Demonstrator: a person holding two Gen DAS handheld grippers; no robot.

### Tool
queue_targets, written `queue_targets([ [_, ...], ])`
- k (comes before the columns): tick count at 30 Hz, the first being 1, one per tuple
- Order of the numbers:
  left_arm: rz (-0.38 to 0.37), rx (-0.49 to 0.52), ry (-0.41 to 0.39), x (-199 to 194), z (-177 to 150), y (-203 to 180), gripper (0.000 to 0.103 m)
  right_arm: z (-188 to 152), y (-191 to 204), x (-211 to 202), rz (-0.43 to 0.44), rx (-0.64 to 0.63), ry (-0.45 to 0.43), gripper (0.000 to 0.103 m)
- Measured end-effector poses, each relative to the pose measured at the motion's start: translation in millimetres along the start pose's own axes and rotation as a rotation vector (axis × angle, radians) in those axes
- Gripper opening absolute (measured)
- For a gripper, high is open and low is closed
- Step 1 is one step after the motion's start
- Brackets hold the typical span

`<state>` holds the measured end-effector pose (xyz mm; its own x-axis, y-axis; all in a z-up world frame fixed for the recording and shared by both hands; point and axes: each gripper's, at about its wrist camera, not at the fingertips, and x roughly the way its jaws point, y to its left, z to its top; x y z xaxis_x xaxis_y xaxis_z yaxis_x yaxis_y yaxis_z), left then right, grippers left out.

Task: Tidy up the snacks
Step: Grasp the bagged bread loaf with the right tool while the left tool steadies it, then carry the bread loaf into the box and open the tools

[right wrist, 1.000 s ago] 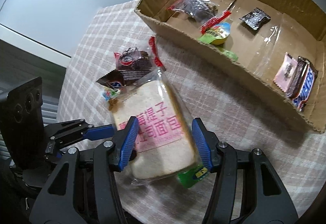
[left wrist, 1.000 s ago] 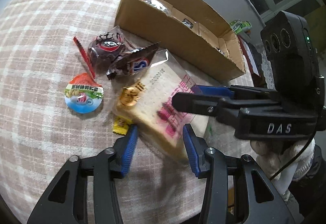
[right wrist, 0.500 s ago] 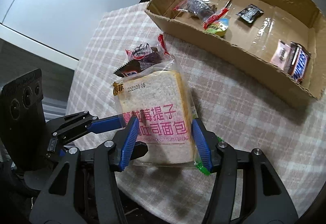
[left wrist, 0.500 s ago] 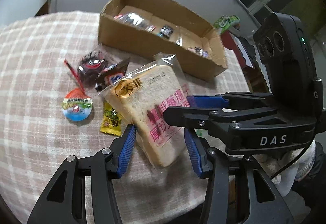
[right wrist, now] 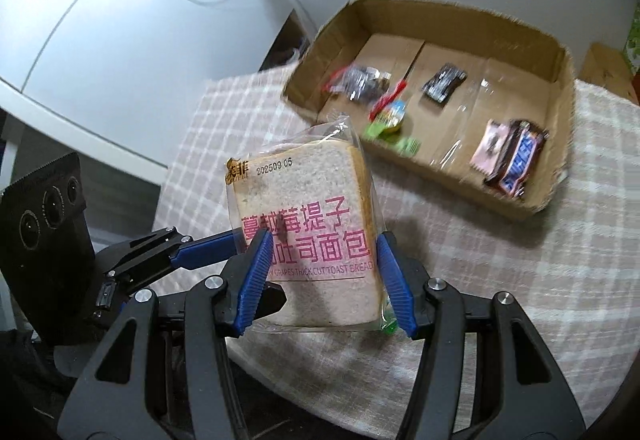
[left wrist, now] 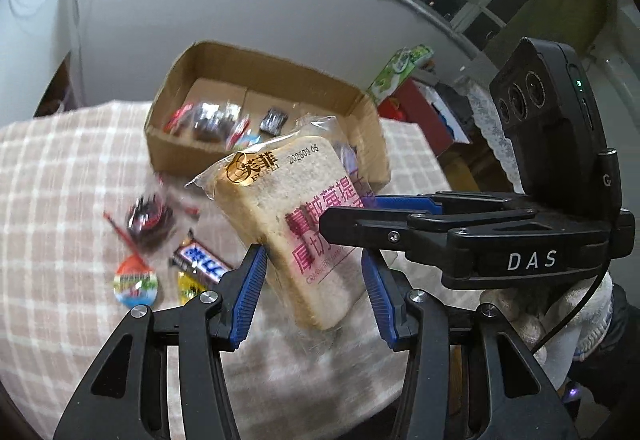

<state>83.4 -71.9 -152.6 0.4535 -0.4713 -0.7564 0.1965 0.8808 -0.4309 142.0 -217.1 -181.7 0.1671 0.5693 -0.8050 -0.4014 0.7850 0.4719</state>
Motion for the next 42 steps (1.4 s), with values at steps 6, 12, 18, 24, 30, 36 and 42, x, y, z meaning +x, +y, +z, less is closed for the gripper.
queue_targets([
  [6, -0.015, 0.011, -0.018, 0.6, 17.4, -1.1, 0.047, 17.0, -3.3, -18.0, -0.007, 0.003, -0.041, 0.057],
  [12, -0.031, 0.030, -0.025, 3.9, 33.6, -2.8, 0.047, 30.7, -5.9, -25.3, -0.011, 0.012, -0.066, 0.057],
  [18, -0.036, 0.054, -0.029, 12.3, 52.9, -5.7, 0.047, 48.6, -15.7, -31.8, -0.027, 0.026, -0.092, 0.057],
  [24, -0.041, 0.059, -0.022, 31.6, 74.5, -3.7, 0.047, 67.0, -30.7, -30.7, -0.048, 0.039, -0.104, 0.057],
  [30, -0.040, 0.029, -0.002, 48.3, 89.8, 5.5, 0.047, 85.3, -40.9, -22.5, -0.053, 0.038, -0.098, 0.057],
  [36, -0.015, 0.041, 0.019, 61.1, 95.4, 8.4, 0.047, 95.2, -53.0, -9.8, -0.059, 0.054, -0.085, 0.057],
  [42, 0.000, 0.052, 0.044, 71.4, 97.3, 9.7, 0.047, 100.6, -61.8, 0.3, -0.075, 0.061, -0.063, 0.057],
])
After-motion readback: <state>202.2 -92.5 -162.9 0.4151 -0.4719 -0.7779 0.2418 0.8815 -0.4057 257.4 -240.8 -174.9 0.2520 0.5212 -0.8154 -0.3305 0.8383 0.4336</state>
